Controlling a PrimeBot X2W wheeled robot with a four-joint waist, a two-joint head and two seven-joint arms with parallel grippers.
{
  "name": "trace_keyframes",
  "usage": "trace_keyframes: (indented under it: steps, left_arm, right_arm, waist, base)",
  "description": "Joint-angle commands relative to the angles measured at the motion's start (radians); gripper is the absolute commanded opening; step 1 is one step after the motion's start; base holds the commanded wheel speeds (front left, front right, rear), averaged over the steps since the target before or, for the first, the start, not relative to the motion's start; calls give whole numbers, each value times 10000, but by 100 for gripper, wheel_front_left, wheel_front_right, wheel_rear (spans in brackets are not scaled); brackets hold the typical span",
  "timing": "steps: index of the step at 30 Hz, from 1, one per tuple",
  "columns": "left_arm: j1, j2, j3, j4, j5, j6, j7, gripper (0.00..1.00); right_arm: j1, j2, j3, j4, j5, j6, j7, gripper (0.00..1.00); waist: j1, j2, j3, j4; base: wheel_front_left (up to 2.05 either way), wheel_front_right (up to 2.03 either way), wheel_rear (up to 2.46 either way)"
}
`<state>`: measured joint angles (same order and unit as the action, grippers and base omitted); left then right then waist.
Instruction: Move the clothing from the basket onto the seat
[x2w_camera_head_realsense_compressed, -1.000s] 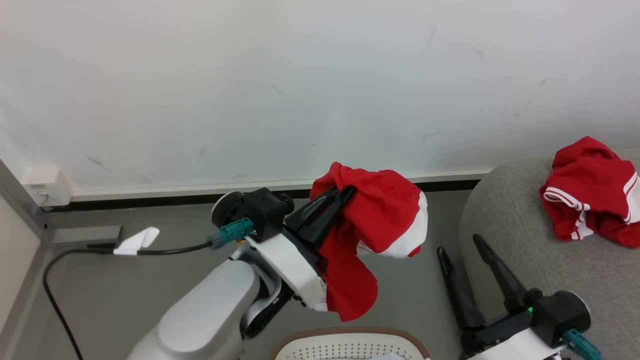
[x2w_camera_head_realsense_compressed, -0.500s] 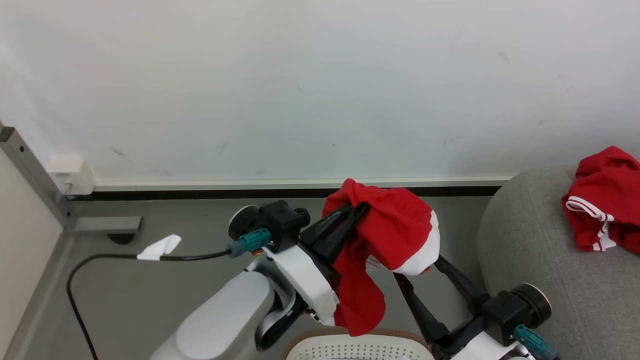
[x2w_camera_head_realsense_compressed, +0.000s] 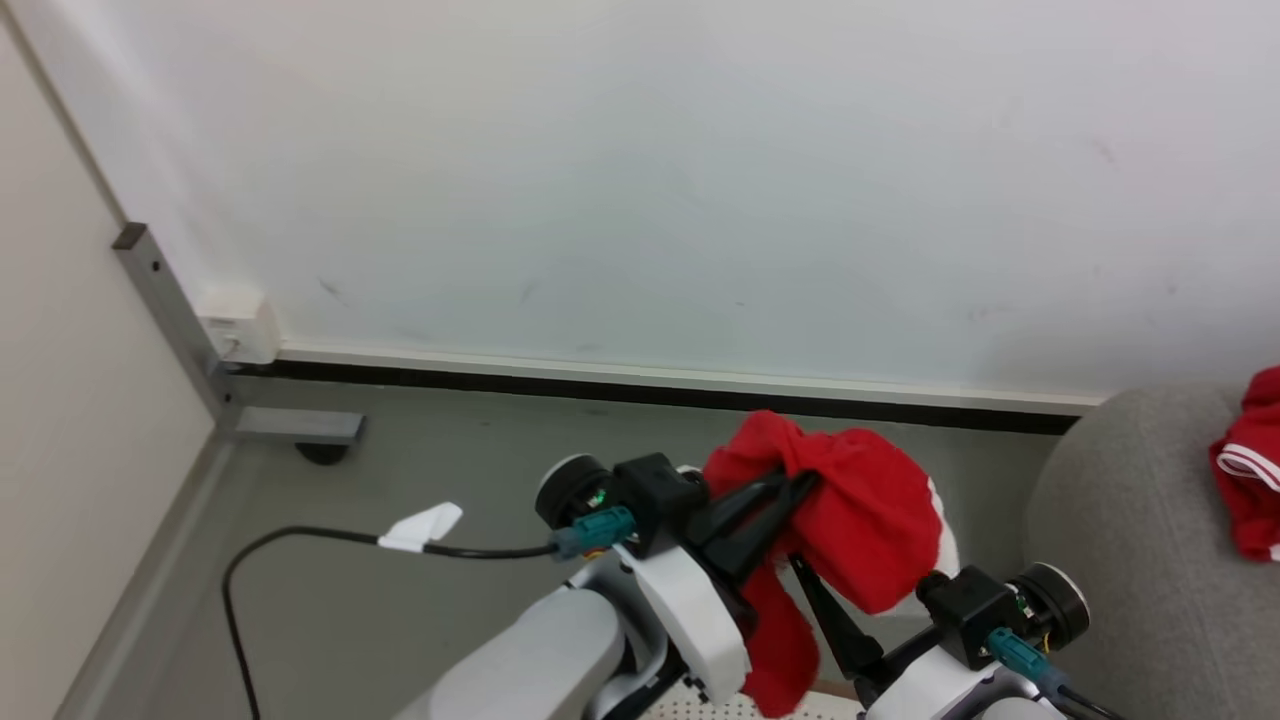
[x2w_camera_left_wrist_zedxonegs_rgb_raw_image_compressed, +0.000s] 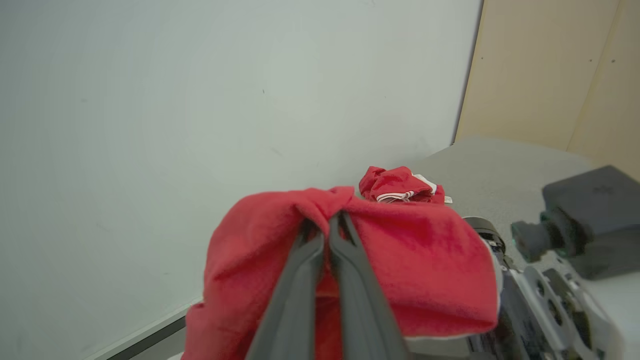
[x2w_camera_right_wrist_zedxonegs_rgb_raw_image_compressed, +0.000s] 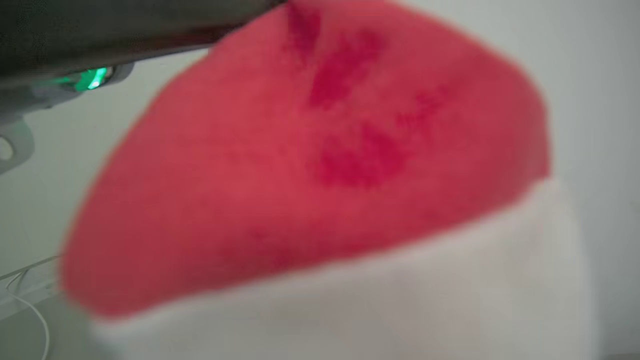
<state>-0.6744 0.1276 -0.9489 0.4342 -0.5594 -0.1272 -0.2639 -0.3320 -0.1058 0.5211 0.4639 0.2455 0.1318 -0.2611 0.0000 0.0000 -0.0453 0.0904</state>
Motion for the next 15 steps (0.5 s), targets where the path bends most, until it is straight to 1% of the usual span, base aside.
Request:
trace_keyframes:
  steps: [1, 9, 10, 11, 15]
  left_arm:
    - [71, -49, -36, -11, -39, -30, -7, 0]
    - [90, -264, -828, -9, -312, -48, -2, 0]
    - [74, -262, -880, -8, -355, -34, -2, 0]
    - [51, -240, -911, 8, -396, -29, -2, 0]
    - [-68, -149, -936, 47, -541, -31, -3, 0]
  right_arm:
    - [-125, 19, -42, 55, -62, -23, -19, 100]
    - [119, 256, -519, 148, -311, -24, -20, 100]
    - [136, 276, -515, 114, -325, -23, -20, 32]
    - [153, 288, -514, 61, -300, -24, -20, 0]
    - [188, 280, -551, 7, -181, -24, -21, 0]
  waist:
    - [0, 0, -62, 167]
    - [0, 0, -152, 697]
    - [0, 0, -154, 728]
    - [0, 0, -150, 752]
    - [0, 0, -125, 788]
  base:
    - [0, 0, 0]
    - [0, 0, 0]
    - [0, 0, 0]
    - [0, 0, 0]
    - [0, 0, 0]
